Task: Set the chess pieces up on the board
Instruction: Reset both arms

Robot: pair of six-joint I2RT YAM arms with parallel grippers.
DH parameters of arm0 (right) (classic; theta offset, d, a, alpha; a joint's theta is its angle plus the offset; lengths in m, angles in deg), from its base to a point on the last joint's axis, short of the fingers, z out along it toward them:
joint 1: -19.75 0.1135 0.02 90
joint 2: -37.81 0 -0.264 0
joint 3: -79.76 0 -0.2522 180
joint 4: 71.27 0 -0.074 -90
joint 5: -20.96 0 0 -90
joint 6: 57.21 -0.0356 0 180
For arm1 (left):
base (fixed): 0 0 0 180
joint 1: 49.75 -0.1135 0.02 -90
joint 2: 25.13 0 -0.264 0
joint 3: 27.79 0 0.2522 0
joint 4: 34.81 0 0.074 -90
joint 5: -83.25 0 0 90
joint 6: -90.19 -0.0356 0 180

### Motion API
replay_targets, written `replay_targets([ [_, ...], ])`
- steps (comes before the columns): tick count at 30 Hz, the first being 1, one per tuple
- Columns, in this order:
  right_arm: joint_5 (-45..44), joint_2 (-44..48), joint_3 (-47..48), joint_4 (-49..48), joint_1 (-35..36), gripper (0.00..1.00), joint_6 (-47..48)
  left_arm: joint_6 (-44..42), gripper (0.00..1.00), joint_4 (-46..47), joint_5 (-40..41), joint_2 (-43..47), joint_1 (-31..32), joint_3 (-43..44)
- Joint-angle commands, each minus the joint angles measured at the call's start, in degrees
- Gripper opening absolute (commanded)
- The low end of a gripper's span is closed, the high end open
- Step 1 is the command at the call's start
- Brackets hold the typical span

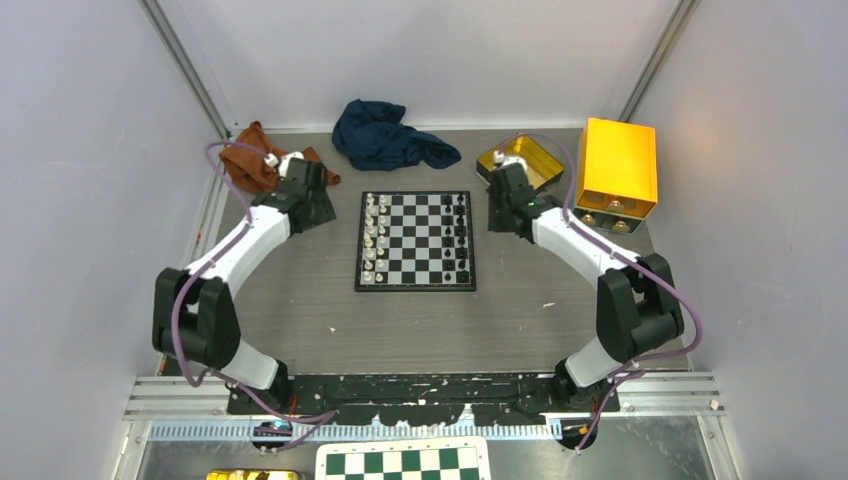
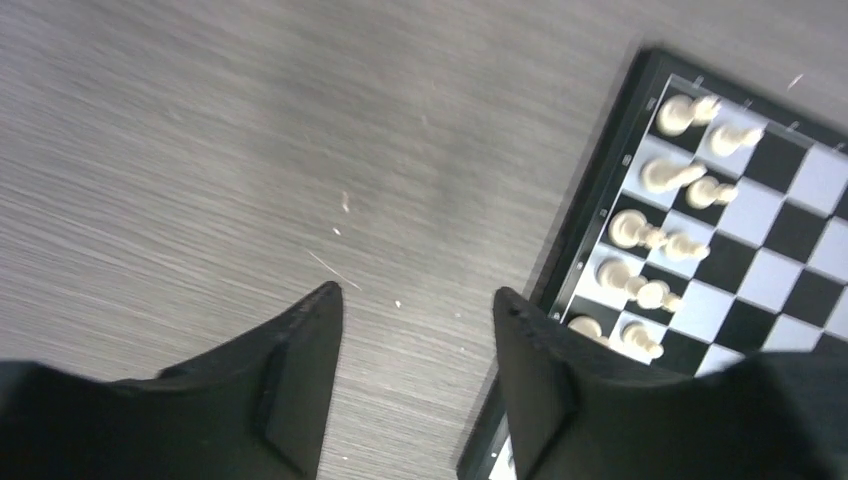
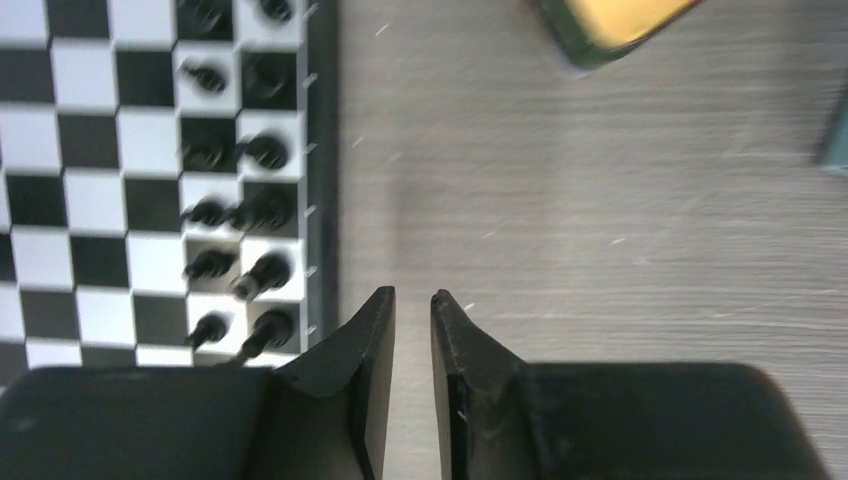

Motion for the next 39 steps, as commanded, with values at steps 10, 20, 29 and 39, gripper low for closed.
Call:
replay_targets([
  [10, -4.63, 1.96, 3.66, -13.32, -13.28, 0.55, 5.05, -20.87, 1.0, 4.14, 3.06, 8.78, -3.09, 7.58],
  [20, -9.36, 4.09, -1.01, -17.74, -13.59, 0.79, 3.62, -25.12, 1.0, 7.84, 1.85, 10.83, -3.05, 4.29],
  [29, -12.92, 7.34, -3.82, -19.93, -13.64, 1.0, 2.17, -24.68, 1.0, 8.33, 1.57, 10.42, -3.01, 4.33],
  [39, -16.15, 7.57, -3.73, -19.73, -12.99, 1.0, -0.64, -24.24, 1.0, 8.06, 1.91, 10.34, -3.0, 4.75],
])
